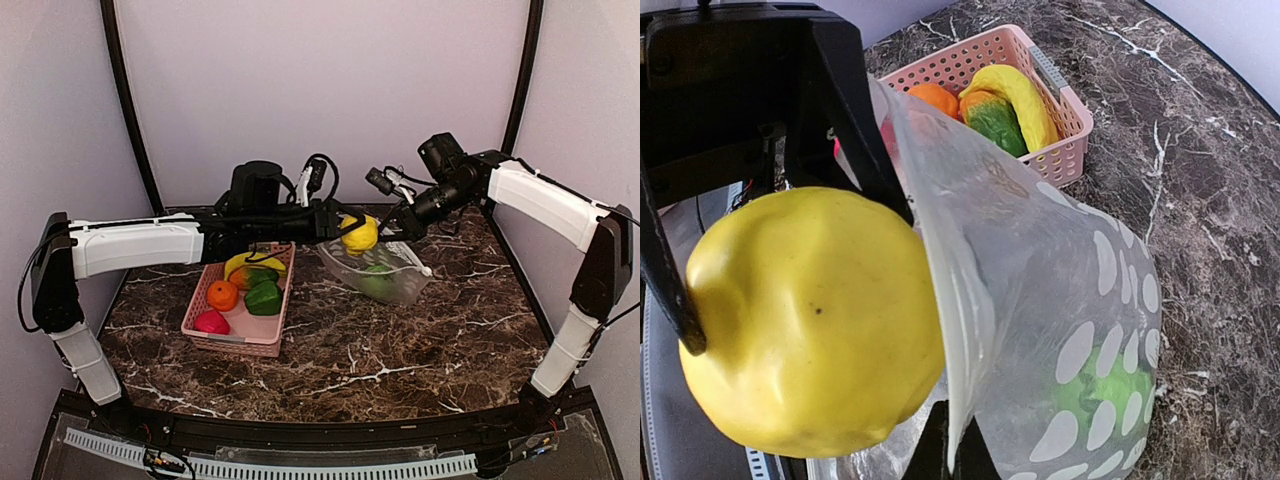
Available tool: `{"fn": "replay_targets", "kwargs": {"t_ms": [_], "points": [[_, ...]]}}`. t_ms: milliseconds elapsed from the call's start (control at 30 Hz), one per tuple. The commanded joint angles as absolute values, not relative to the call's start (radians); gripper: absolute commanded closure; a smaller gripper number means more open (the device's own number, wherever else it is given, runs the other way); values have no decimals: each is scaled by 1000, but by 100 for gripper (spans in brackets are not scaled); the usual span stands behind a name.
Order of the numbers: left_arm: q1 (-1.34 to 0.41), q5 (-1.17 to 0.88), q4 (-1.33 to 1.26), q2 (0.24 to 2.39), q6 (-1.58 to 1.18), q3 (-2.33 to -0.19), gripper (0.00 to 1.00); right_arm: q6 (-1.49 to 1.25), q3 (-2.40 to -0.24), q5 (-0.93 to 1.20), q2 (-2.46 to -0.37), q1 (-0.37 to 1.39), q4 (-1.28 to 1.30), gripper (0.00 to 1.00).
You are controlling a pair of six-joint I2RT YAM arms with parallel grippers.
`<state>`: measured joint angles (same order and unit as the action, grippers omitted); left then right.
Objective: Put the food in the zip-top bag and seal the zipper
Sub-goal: Place the fake fruit in the zipper food storage bag, then pick up the fake vegetable from the bin.
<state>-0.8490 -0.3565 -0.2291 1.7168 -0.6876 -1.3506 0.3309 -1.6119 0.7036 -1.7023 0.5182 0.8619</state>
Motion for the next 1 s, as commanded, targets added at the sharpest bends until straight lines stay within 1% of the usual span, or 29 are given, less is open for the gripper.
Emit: {"fn": "replay_targets", "kwargs": {"t_ms": [0, 100, 167, 233, 267, 300, 367, 433, 567, 700, 967], "points": [[-849, -314, -205, 1715, -641, -1345, 62, 317, -1650, 729, -1699, 526, 863, 100], [-850, -229, -128, 1731, -612, -1383, 62, 317, -1651, 732, -1698, 526, 865, 100], [-852, -166, -63, 1741, -598, -1408, 58, 319, -1649, 732, -1697, 526, 864, 100], [-852, -138, -23, 1753, -592, -1429, 45, 320, -1646, 733, -1698, 526, 863, 100], [-853, -136, -10, 1757, -591, -1436, 42, 320, -1646, 734, -1697, 525, 862, 100], [-853, -139, -7, 1765, -593, -1449, 35, 319, -1645, 735, -1698, 525, 862, 100], [-852, -153, -5, 1773, -597, -1464, 29, 319, -1645, 736, -1699, 526, 862, 100], [-856, -178, -12, 1776, -599, -1474, 24, 322, -1644, 735, -1699, 525, 862, 100], [-874, -249, -7, 1786, -572, -1520, 20, 322, -1641, 730, -1702, 526, 859, 100], [-900, -261, 23, 1767, -530, -1568, 20, 323, -1636, 715, -1702, 524, 856, 100], [-905, -220, 9, 1627, -500, -1495, 19, 337, -1624, 666, -1714, 511, 848, 100]]}}
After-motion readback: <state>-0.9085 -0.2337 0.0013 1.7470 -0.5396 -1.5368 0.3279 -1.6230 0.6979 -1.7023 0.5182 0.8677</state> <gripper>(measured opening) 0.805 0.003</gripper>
